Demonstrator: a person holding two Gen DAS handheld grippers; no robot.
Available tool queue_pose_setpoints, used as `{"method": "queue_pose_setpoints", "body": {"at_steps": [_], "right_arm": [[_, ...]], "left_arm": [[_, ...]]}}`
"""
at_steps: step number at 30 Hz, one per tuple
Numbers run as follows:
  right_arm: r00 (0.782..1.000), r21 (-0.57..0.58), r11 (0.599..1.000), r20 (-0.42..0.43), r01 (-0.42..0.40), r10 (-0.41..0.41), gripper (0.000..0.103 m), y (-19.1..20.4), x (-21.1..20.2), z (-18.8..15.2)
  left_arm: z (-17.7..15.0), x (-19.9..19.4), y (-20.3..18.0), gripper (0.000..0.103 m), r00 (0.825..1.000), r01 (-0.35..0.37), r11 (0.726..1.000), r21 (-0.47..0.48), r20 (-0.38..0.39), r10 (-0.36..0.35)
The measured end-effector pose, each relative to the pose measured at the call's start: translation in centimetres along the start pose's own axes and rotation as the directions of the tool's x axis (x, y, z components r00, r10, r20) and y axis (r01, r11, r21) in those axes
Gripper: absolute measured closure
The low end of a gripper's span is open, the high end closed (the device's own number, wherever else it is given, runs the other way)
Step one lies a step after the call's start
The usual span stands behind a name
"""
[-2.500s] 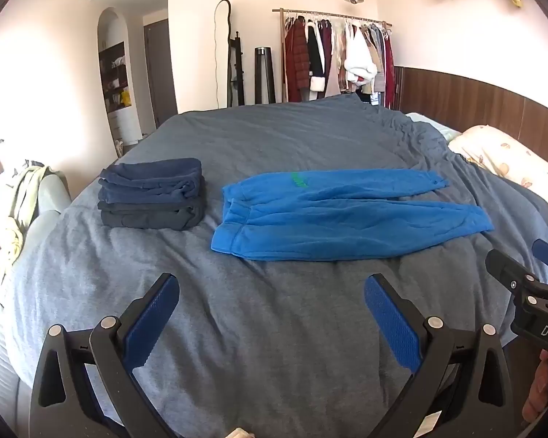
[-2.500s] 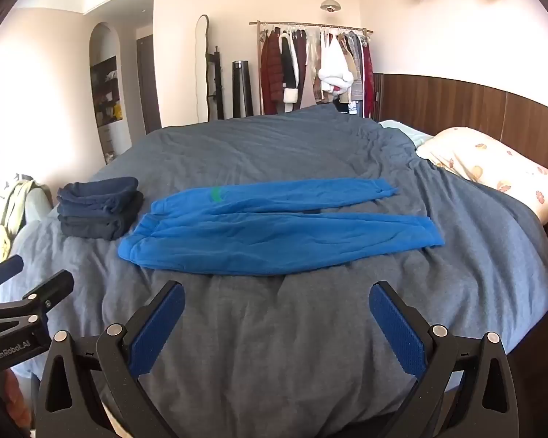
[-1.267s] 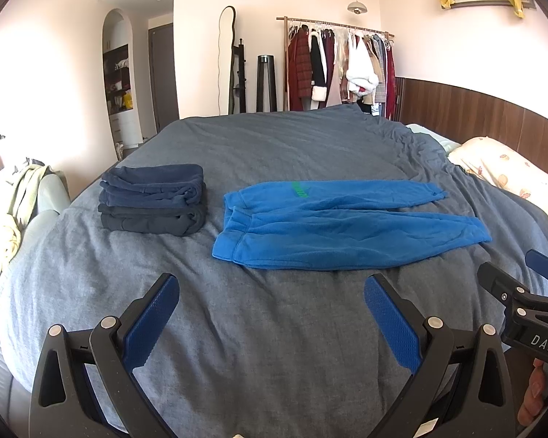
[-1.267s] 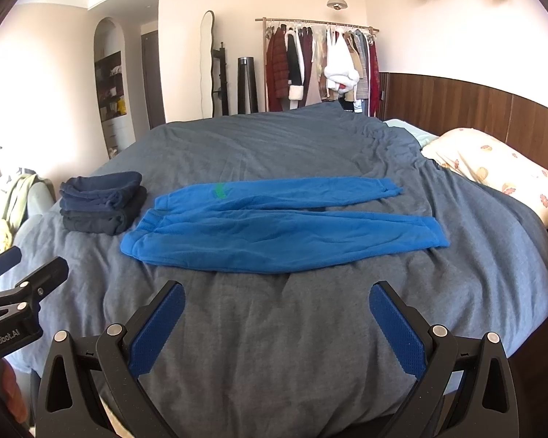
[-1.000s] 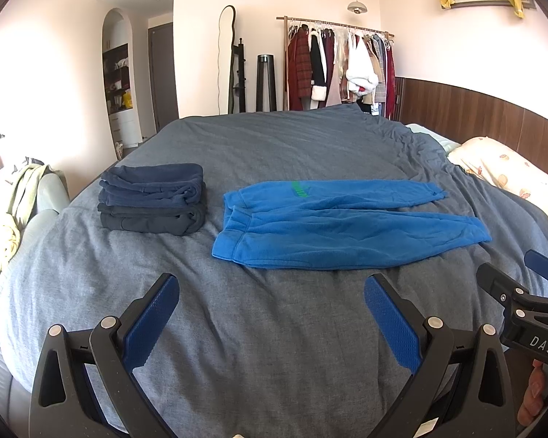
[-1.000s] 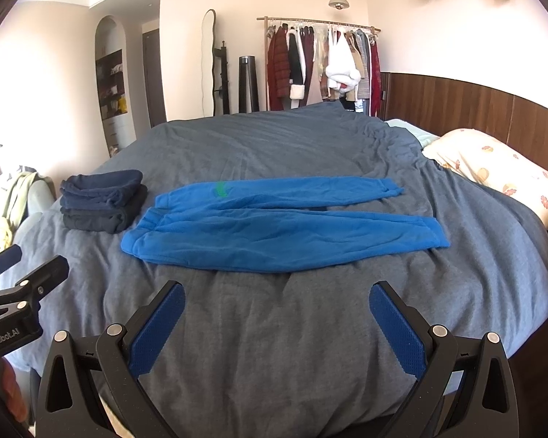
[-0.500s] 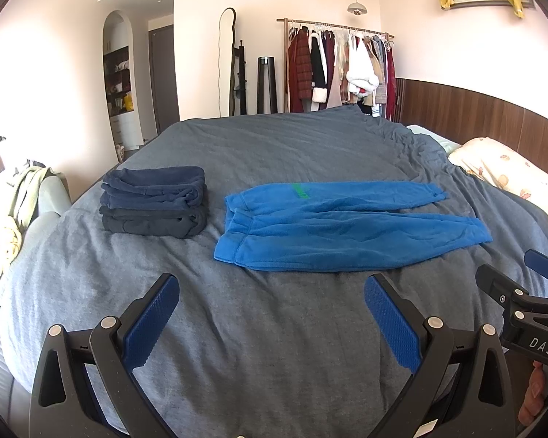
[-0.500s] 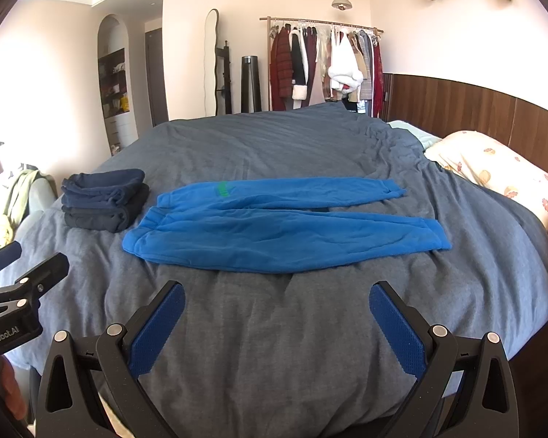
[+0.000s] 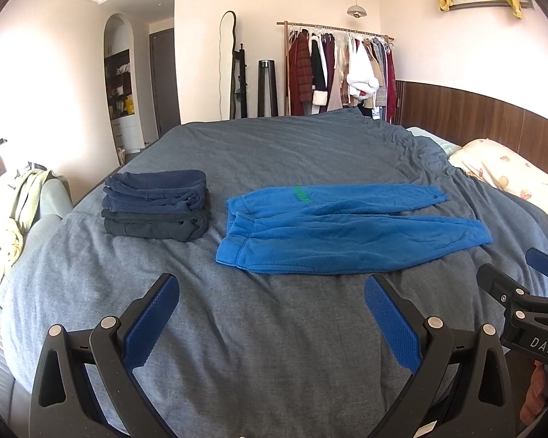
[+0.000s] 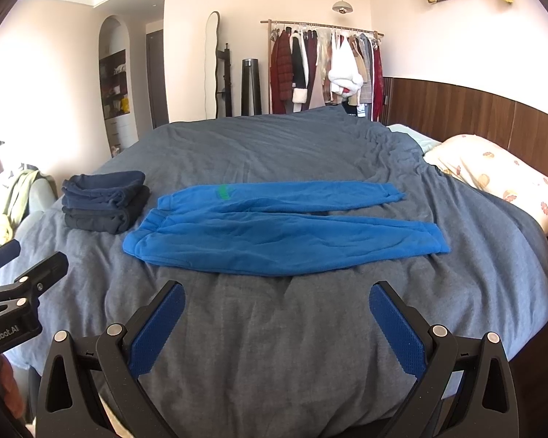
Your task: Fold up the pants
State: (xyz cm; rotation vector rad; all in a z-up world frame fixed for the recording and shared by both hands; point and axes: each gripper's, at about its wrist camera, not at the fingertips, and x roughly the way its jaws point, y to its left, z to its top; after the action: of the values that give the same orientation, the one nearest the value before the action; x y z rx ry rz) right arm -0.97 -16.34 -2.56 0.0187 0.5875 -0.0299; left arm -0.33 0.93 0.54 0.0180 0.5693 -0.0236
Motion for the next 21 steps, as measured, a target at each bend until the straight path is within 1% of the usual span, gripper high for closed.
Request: {"method": "queue_pose_setpoints", "body": {"at_steps": [13,21], "right_arm": [[1.000,-0.006,1.000,-0.006,-0.001,0.001,0.001,-0.4,-0.1,0.2],[0.999,-0.016,1.000,-0.033,-0.013,0.013,0.001,-0.3,1.0,-0.3]], "left_arm": [[0.1,0.0,0.2,0.000,1.000,-0.001,1.000,0.001,-0.007,0.001],[-0.5,1.6,0.1,0.000,0.999,-0.006,1.000,0.021,-0.038,0.007]]}}
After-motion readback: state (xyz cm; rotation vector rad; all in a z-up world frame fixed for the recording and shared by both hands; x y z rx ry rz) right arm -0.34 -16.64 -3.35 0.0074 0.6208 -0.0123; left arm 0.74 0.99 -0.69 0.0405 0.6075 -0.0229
